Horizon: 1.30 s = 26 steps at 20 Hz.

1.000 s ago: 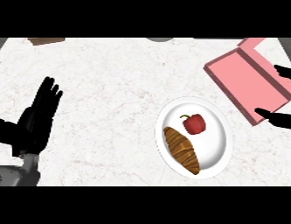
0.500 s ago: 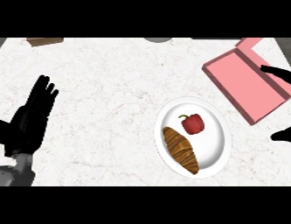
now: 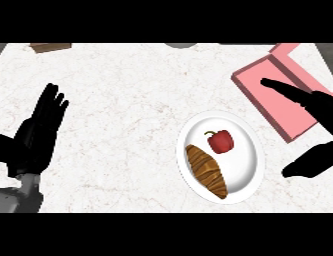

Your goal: Pick the bell pepper from the plate and place it in the cardboard box

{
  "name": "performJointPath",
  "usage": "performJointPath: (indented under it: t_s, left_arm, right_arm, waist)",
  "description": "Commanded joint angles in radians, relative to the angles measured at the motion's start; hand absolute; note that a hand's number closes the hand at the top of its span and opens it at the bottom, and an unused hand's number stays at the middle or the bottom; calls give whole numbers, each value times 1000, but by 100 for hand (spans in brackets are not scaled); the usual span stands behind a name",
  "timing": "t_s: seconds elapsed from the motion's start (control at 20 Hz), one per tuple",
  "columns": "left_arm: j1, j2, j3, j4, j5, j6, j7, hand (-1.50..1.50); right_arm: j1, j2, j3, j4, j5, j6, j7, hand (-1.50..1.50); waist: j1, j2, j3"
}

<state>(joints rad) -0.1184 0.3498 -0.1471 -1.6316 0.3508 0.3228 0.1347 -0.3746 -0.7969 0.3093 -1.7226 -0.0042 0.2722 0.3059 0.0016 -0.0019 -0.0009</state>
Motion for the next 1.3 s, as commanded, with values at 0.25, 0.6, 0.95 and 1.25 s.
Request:
performJointPath:
  t_s: [0.25, 0.6, 0.95, 1.25]
  left_arm:
    - [46, -31, 50, -15, -22, -44, -11, 0]
    - [-15, -76, 70, 24, -82, -65, 32, 0]
    - [21, -83, 142, 26, -79, -150, -4, 0]
    - [14, -116, 147, 20, -94, -153, 38, 0]
  right_arm:
    - [-4, 172, 45, -78, 178, 14, 236, -150]
    - [27, 301, -7, 33, 269, 83, 130, -150]
    - [42, 385, -54, 26, 374, 114, 136, -150]
    - [123, 472, -7, 38, 485, 70, 87, -150]
  waist:
    - [4, 1, 1]
    - [1, 2, 1]
    - [0, 2, 1]
    - [-1, 2, 1]
